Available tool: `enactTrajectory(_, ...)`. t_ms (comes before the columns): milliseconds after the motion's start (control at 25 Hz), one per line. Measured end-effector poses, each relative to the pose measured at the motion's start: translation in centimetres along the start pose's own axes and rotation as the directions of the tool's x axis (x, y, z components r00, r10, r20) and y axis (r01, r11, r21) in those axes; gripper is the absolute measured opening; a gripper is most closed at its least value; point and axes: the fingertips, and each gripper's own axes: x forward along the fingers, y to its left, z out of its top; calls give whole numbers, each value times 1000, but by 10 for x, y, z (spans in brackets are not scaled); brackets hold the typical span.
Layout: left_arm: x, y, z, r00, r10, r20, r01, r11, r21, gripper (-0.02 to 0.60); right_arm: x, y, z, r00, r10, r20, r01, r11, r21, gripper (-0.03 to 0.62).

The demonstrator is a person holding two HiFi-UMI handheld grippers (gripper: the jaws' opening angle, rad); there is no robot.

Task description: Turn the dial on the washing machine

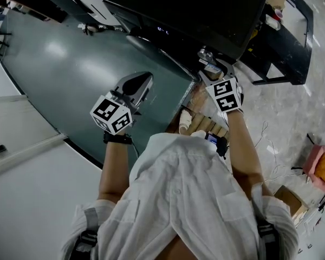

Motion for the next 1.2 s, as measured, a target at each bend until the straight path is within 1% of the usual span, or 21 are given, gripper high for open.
enactTrajectory(200,3,-1,2,1000,-7,-1,7,1000,7,17,16,8,-18,996,60,-58,-56,996,70,279)
enactTrajectory(320,3,0,2,1000,-7,-1,7,1000,8,17,24,10,-20,994,86,-72,-78,991,106,269)
enactTrajectory(520,2,4,1,1000,1,1,-1,1000,4,17,32,16,-21,993,102,-57,-92,982,166,279)
enactTrajectory(640,1,6,2,1000,6,3,-6,1000,0,17,34,15,-20,993,106,-44,-97,980,171,276)
enactTrajectory(720,-1,8,2,1000,12,8,-12,1000,-2,17,32,13,-20,995,94,-35,-87,982,169,265)
enactTrajectory(840,-4,10,4,1000,18,16,-18,1000,1,17,19,6,-23,999,51,-18,-47,984,170,264)
enactTrajectory(920,-7,12,6,999,24,24,-25,1000,5,17,3,0,-24,1000,18,12,-20,982,186,240)
enactTrajectory(1080,-15,15,12,998,36,45,-37,999,13,17,-38,-12,-21,996,-43,82,23,973,230,227)
enactTrajectory(1200,-20,14,16,998,40,55,-41,999,17,17,-52,-12,-9,991,-43,125,17,979,201,224)
